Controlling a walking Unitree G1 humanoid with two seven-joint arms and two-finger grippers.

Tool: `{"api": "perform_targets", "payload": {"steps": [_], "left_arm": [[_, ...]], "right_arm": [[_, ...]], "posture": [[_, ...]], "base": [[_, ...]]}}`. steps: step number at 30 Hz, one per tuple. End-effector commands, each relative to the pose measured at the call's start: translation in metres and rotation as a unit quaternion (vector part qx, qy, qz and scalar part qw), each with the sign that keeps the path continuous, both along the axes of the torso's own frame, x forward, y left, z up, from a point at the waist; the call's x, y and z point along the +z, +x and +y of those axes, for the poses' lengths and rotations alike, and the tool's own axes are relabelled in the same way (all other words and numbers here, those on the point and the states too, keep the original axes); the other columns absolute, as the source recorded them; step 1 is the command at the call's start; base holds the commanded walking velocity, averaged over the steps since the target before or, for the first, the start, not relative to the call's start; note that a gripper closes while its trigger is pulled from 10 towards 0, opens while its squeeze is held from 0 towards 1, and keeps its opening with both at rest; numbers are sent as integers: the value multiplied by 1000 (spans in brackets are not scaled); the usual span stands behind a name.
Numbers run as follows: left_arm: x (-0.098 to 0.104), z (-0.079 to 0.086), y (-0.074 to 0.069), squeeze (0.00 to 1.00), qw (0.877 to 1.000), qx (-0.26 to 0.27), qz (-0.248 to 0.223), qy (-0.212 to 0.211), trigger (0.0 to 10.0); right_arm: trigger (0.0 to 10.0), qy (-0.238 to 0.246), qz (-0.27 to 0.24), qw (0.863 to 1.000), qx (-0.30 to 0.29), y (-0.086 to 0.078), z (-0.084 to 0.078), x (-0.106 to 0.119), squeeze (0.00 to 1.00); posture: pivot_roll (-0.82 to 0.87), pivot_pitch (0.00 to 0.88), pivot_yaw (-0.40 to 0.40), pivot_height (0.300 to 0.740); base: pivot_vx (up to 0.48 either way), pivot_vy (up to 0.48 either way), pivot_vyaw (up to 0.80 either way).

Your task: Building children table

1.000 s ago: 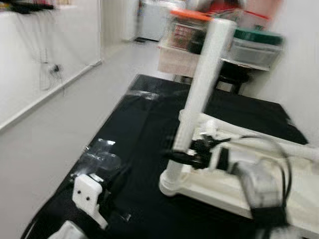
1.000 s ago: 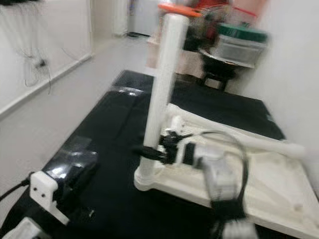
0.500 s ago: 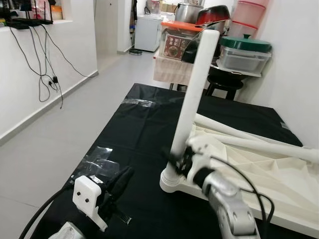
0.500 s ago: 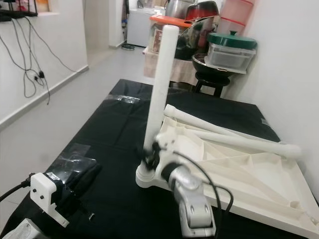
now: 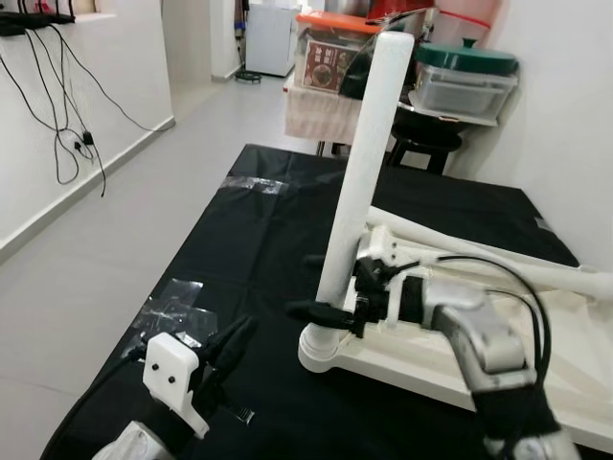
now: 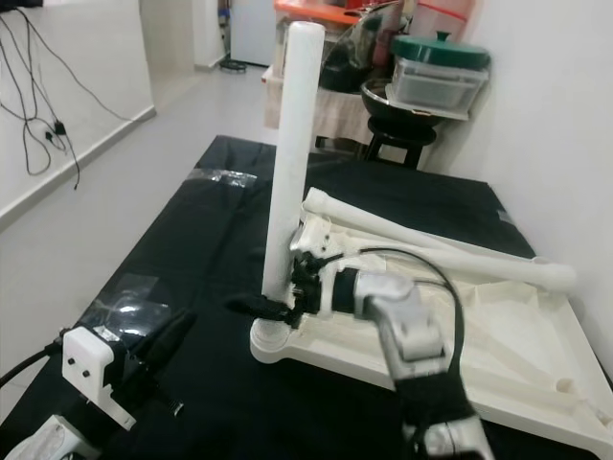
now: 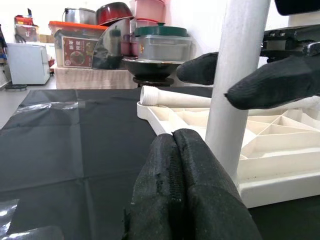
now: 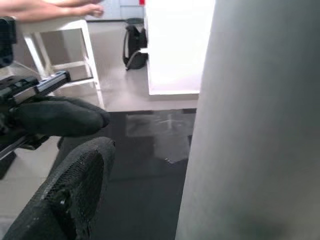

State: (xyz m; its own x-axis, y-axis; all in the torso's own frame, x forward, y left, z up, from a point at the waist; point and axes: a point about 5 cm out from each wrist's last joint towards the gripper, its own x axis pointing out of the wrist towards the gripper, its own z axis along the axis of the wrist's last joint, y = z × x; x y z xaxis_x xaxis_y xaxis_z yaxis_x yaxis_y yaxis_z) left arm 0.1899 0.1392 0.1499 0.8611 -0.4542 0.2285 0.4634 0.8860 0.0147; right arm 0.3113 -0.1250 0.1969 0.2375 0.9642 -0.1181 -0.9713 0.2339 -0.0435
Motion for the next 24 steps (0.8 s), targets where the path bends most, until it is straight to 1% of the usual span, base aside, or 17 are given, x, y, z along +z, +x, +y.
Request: {"api": "perform_targets", "payload": {"steps": [1,3,4,5,6,7,9,10,12,14,15,16,18,19,22,23,24], "left_arm": [[-4,-2,1,0,1000,0,5,2,10000],[-4,-2,1,0,1000,0,5,2,10000],[-4,-2,1,0,1000,0,6,2,10000],[-4,-3,1,0,1000,0,6,2,10000],[-4,-3,1,0,1000,0,6,2,10000],[-4,-3,1,0,1000,0,6,3,10000],[-4,-3,1,0,1000,0,6,3,10000],[-5,-3,1,0,1000,0,6,3,10000],[-5,-3,1,0,1000,0,6,3,10000],[-5,-4,0,0,1000,-1,6,3,10000],[-5,-4,0,0,1000,-1,6,3,10000],[-5,-4,0,0,1000,-1,6,3,10000],[-4,-4,-1,0,1000,-2,7,2,10000],[-4,-4,-1,0,1000,-2,7,2,10000],[-4,-3,-2,0,1000,-2,7,1,10000],[-3,-3,-3,0,1000,-3,7,1,10000],[-3,-3,-3,0,1000,-3,7,1,10000]], "right_arm": [[10000,0,16,999,34,10,4,1,0],[10000,0,16,999,34,10,4,1,0],[10000,3,23,999,38,17,4,3,0],[3686,7,30,999,38,23,4,5,0],[3686,7,30,999,38,23,4,5,0],[1176,10,34,999,36,27,3,7,0],[1176,10,34,999,36,27,3,7,0],[0,13,43,998,36,29,2,8,0],[0,13,43,998,36,29,2,8,0],[0,22,62,997,47,32,-9,5,0],[0,22,62,997,47,32,-9,5,0],[0,25,67,996,52,32,-15,4,0],[0,28,65,996,51,28,-25,0,0],[0,28,65,996,51,28,-25,0,0],[0,31,56,997,37,20,-34,-3,0],[0,22,49,998,13,15,-37,-6,0],[0,22,49,998,13,15,-37,-6,0]], "posture": [[6,0,-143,740],[6,0,-143,740],[9,0,-144,740],[15,0,-145,740],[15,0,-145,740],[15,0,-145,740],[15,0,-145,740],[16,0,-147,740],[16,0,-147,740],[8,0,-142,740],[8,0,-142,740],[8,0,-142,740],[-3,0,-133,740],[-3,0,-133,740],[-10,0,-130,740],[-18,0,-127,740],[-18,0,-127,740]], "base": [[0,0,0],[0,0,0],[0,0,0],[0,0,0],[0,0,0],[0,0,0],[0,0,0],[0,0,0],[0,0,0],[0,0,0],[0,0,0],[0,0,0],[0,0,0],[0,0,0],[0,0,0],[0,0,0],[0,0,0]]}}
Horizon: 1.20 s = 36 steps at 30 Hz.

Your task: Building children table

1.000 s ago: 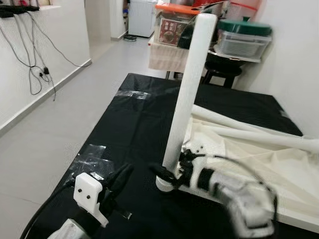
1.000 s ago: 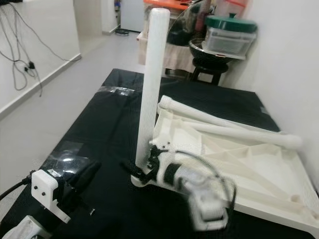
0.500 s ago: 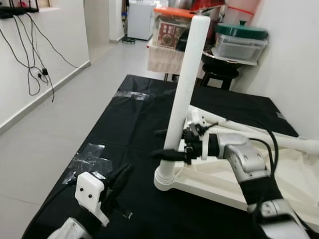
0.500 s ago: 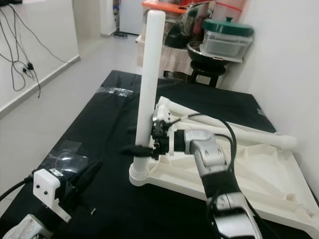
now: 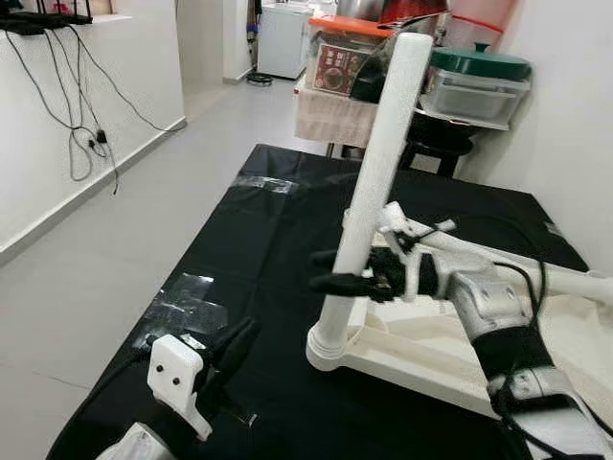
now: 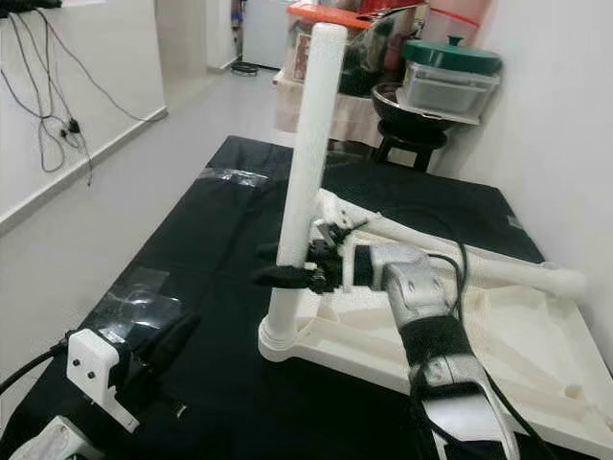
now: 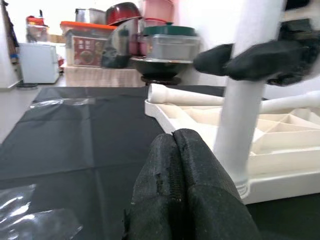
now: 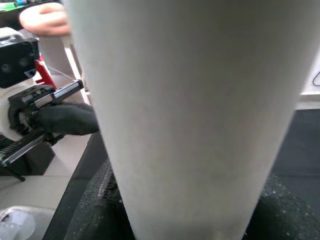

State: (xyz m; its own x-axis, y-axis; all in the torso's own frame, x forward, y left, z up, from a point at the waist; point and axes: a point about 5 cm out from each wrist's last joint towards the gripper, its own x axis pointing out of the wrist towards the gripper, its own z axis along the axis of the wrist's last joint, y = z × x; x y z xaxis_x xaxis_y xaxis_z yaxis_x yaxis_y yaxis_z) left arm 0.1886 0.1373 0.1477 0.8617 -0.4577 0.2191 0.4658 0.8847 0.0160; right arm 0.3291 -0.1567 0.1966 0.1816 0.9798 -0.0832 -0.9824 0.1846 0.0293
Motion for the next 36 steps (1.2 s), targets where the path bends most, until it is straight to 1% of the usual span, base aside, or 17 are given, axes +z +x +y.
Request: {"api": "perform_targets", "payload": {"steps": [1,2,3,5,6,8,9,11,12,16,17,18,19,20,29,30,36], "left_arm": [[-1,-1,-1,0,1000,-2,3,-2,10000],[0,0,-2,0,1000,-2,3,-2,10000],[0,2,-4,0,1000,-3,4,-2,10000],[0,2,-4,0,1000,-3,4,-2,10000],[2,4,-5,0,1000,-3,6,-2,10000],[2,4,-5,0,1000,-3,6,-2,10000],[2,6,-5,0,1000,-3,7,-2,10000],[2,6,-5,0,1000,-3,7,-2,10000],[1,7,-6,0,1000,-4,10,-1,10000],[2,8,-6,0,1000,-6,11,-1,10000],[2,8,-6,0,1000,-3,11,0,10000],[2,8,-6,0,1000,-1,10,0,10000],[2,8,-6,0,1000,-1,10,0,10000],[2,8,-6,0,1000,2,9,0,10000],[0,6,-2,0,1000,0,9,1,10000],[-1,6,-1,0,1000,-1,9,1,10000],[-2,4,1,0,1000,0,10,4,10000]], "right_arm": [[0,-3,17,1000,-12,-3,-5,-6,0],[0,-16,14,998,-58,-11,-5,-14,0],[0,-27,9,975,-220,-10,7,-28,0],[0,-27,9,975,-220,-10,7,-28,0],[0,-40,72,941,-329,-38,30,-63,0],[0,-40,72,941,-329,-38,30,-63,0],[0,-52,75,918,-387,-53,41,-70,0],[0,-52,75,918,-387,-53,41,-70,0],[0,-43,84,900,-425,-54,40,-70,0],[0,-43,88,903,-419,-52,41,-72,0],[3725,-39,86,906,-412,-49,41,-69,0],[10000,-33,94,910,-402,-48,44,-68,0],[10000,-33,94,910,-402,-48,44,-68,0],[10000,-19,97,931,-353,-50,51,-62,1000],[10000,1,17,992,-127,-48,59,-20,949],[10000,-12,-3,997,-75,-40,52,-12,0],[10000,-33,-4,999,-7,3,32,7,0]], "posture": [[-18,0,-127,740],[-23,0,-128,740],[-25,5,-126,740],[-25,5,-126,740],[-34,18,-115,740],[-34,18,-115,740],[-30,29,-99,740],[-30,29,-99,740],[-46,12,-92,740],[-22,21,-109,740],[-22,22,-107,740],[-22,19,-112,740],[-22,19,-112,740],[-22,16,-114,740],[-13,0,-117,740],[-8,0,-118,740],[8,0,-131,740]], "base": [[0,0,0],[0,0,0],[0,0,0],[0,0,0],[0,0,0],[0,0,0],[0,0,0],[0,0,0],[0,0,0],[0,0,0],[0,0,0],[0,0,0],[0,0,0],[0,0,0],[0,0,0],[0,0,0],[0,0,0]]}}
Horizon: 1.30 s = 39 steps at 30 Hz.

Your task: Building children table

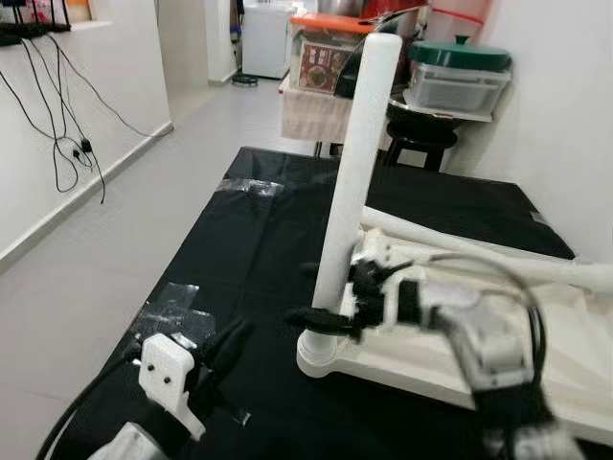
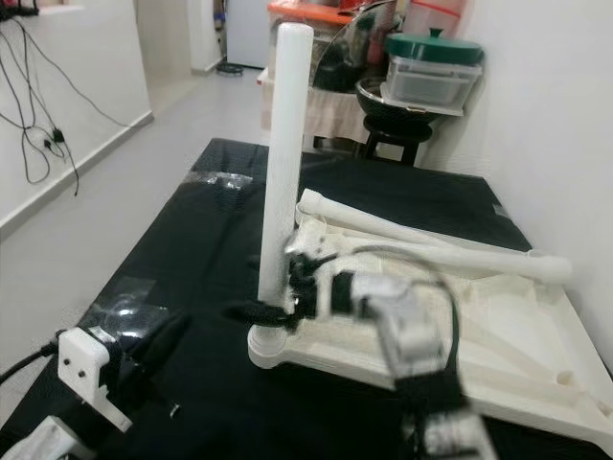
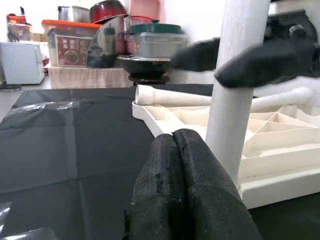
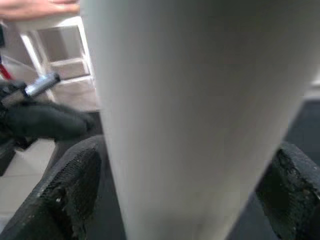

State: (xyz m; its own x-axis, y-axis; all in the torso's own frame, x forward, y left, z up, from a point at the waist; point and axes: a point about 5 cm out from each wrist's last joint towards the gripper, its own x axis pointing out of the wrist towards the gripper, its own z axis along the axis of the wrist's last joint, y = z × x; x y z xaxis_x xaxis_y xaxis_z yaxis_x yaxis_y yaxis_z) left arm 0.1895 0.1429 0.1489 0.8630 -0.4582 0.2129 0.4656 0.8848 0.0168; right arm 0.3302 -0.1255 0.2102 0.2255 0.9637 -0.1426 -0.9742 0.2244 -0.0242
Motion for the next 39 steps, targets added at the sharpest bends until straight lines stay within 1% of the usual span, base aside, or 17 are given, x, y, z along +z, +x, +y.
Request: {"api": "perform_targets", "payload": {"steps": [1,5,6,17,22,24,26,27,28,29,30,31,32,33,34,37,39], "left_arm": [[-4,-1,0,0,1000,0,7,2,10000],[-4,-1,-1,0,1000,1,7,2,10000],[-4,-2,-1,0,1000,1,7,3,10000],[-4,-3,-1,0,1000,2,6,2,10000],[-2,-4,-2,0,1000,1,5,1,10000],[-2,-3,-3,0,1000,1,4,2,10000],[-2,-3,-3,0,1000,1,4,2,10000],[-2,-3,-4,0,1000,1,4,2,10000],[-1,-1,-4,0,1000,1,4,3,10000],[-1,-1,-4,0,1000,1,4,3,10000],[0,0,-4,0,1000,2,3,3,10000],[0,1,-3,0,1000,3,3,4,10000],[0,1,-3,0,1000,3,3,4,10000],[0,2,-2,0,1000,5,3,5,10000],[0,2,-1,0,1000,5,3,5,10000],[0,1,0,0,1000,4,2,5,10000],[0,1,1,0,1000,3,2,6,10000]], "right_arm": [[10000,2,16,1000,12,2,1,-7,0],[10000,17,31,999,41,9,1,0,0],[0,17,40,997,57,13,1,2,0],[0,29,43,996,70,24,-8,7,0],[0,35,1,999,-28,22,-34,2,0],[0,8,-4,986,-169,18,-47,-13,0],[0,8,-4,986,-169,18,-47,-13,0],[0,-1,-1,974,-224,15,-51,-20,0],[0,14,-4,924,-381,14,-48,-32,0],[0,14,-4,924,-381,14,-48,-32,0],[0,1,27,880,-474,-5,-39,-58,0],[0,-42,49,891,-449,-31,-4,-84,0],[0,-42,49,891,-449,-31,-4,-84,0],[0,-80,29,912,-402,-48,23,-90,0],[0,-56,32,921,-383,-47,31,-88,0],[0,-39,36,926,-374,-42,31,-87,0],[0,-28,41,921,-386,-37,25,-86,0]], "posture": [[8,0,-131,740],[11,0,-131,740],[25,0,-138,740],[21,0,-137,740],[10,0,-133,740],[8,0,-136,740],[8,0,-136,740],[14,1,-142,740],[9,8,-142,740],[9,8,-142,740],[3,17,-134,740],[-2,16,-124,740],[-2,16,-124,740],[-2,16,-124,740],[-9,0,-127,740],[10,0,-144,740],[13,0,-143,740]], "base": [[0,0,0],[0,0,0],[0,0,0],[0,0,0],[0,0,0],[0,0,0],[0,0,0],[0,0,0],[0,0,0],[0,0,0],[0,0,0],[0,0,0],[0,0,0],[0,0,0],[0,0,0],[0,0,0],[0,0,0]]}}
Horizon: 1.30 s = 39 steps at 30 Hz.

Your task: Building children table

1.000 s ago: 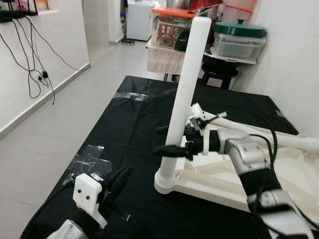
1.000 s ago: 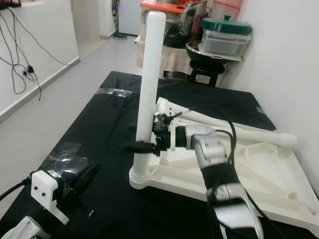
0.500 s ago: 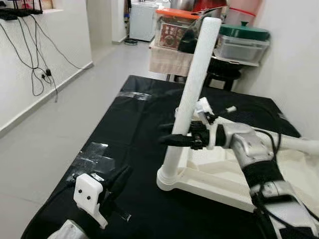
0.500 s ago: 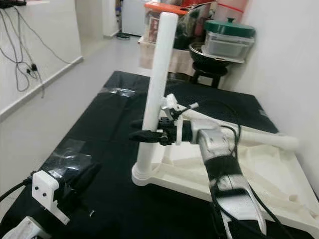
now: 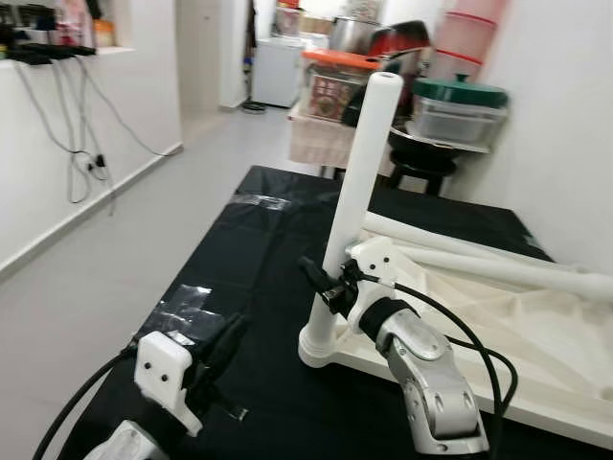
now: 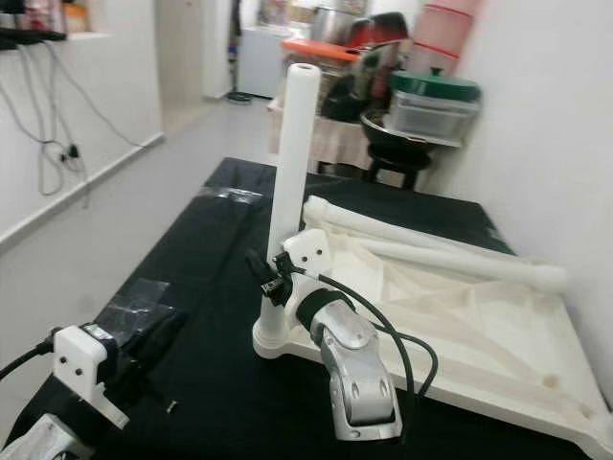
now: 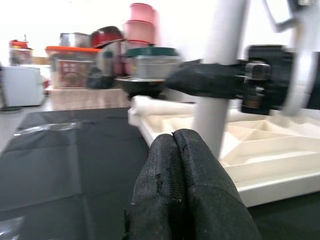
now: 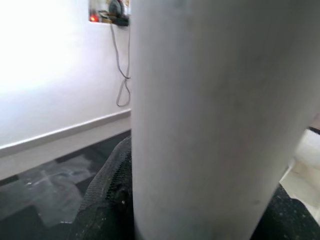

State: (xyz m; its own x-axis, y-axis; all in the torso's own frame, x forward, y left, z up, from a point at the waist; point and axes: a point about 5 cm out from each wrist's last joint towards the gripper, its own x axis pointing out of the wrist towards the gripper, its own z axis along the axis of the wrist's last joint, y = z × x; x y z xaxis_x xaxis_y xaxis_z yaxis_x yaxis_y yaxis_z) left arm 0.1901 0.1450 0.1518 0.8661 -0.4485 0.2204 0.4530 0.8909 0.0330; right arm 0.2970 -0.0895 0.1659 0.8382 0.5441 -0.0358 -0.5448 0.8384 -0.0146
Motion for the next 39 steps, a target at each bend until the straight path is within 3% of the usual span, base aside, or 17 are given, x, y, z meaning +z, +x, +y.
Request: {"api": "perform_targets", "payload": {"steps": [1,2,3,4,5,6,13,14,17,18,20,23,27,28,30,31,39], "left_arm": [[-3,-1,1,0,1000,0,8,0,10000],[-3,-1,1,0,1000,0,8,0,10000],[-3,-2,1,0,1000,2,8,0,10000],[-3,-2,1,0,1000,2,8,0,10000],[-3,-2,1,0,1000,3,7,-1,10000],[-3,-2,1,0,1000,2,7,-2,10000],[-5,-2,1,0,1000,-4,10,-2,10000],[-5,-2,1,0,1000,-5,10,-2,10000],[-6,-3,1,0,1000,-4,11,-2,10000],[-6,-3,1,0,1000,-4,11,-2,10000],[-7,-4,1,0,1000,-3,11,-2,10000],[-8,-4,1,0,1000,-2,11,-2,10000],[-8,-5,1,0,1000,-2,12,-1,10000],[-9,-5,0,0,1000,-2,12,-1,10000],[-9,-5,0,0,1000,-2,12,-1,10000],[-9,-5,0,0,1000,-2,12,-1,10000],[-9,-6,-1,0,1000,-3,12,-1,10000]], "right_arm": [[0,-35,94,995,-27,-4,-14,-41,0],[0,-35,94,995,-27,-4,-14,-41,0],[10000,-34,101,994,-34,-7,-15,-41,0],[10000,-34,101,994,-34,-7,-15,-41,0],[10000,-24,105,993,-44,-11,-14,-38,702],[10000,-7,111,993,-31,-13,-13,-34,1000],[10000,13,86,991,102,-16,-5,-14,1000],[10000,-6,58,983,174,-12,-10,-4,0],[10000,-37,20,951,305,-3,-26,15,0],[10000,-37,20,951,305,-3,-26,15,0],[10000,-45,21,933,356,1,-33,20,0],[10000,-43,37,918,392,11,-38,24,0],[10000,-32,49,916,398,27,-39,26,0],[5804,-22,54,915,399,34,-39,28,0],[5804,-16,56,914,401,38,-38,30,0],[0,-8,57,912,406,42,-39,31,0],[0,7,59,905,422,48,-43,35,0]], "posture": [[12,2,-143,740],[12,2,-143,740],[3,0,-139,740],[3,0,-139,740],[3,0,-139,740],[-2,0,-134,740],[0,0,-129,740],[1,0,-129,740],[16,0,-134,740],[16,0,-134,740],[24,0,-139,740],[32,0,-141,740],[37,0,-143,740],[42,0,-144,740],[43,0,-144,740],[44,0,-144,740],[43,0,-142,740]], "base": [[0,0,0],[0,0,0],[0,0,0],[0,0,0],[0,0,0],[0,0,0],[0,0,0],[0,0,0],[0,0,0],[0,0,0],[0,0,0],[0,0,0],[0,0,0],[0,0,0],[0,0,0],[0,0,0],[0,0,0]]}}
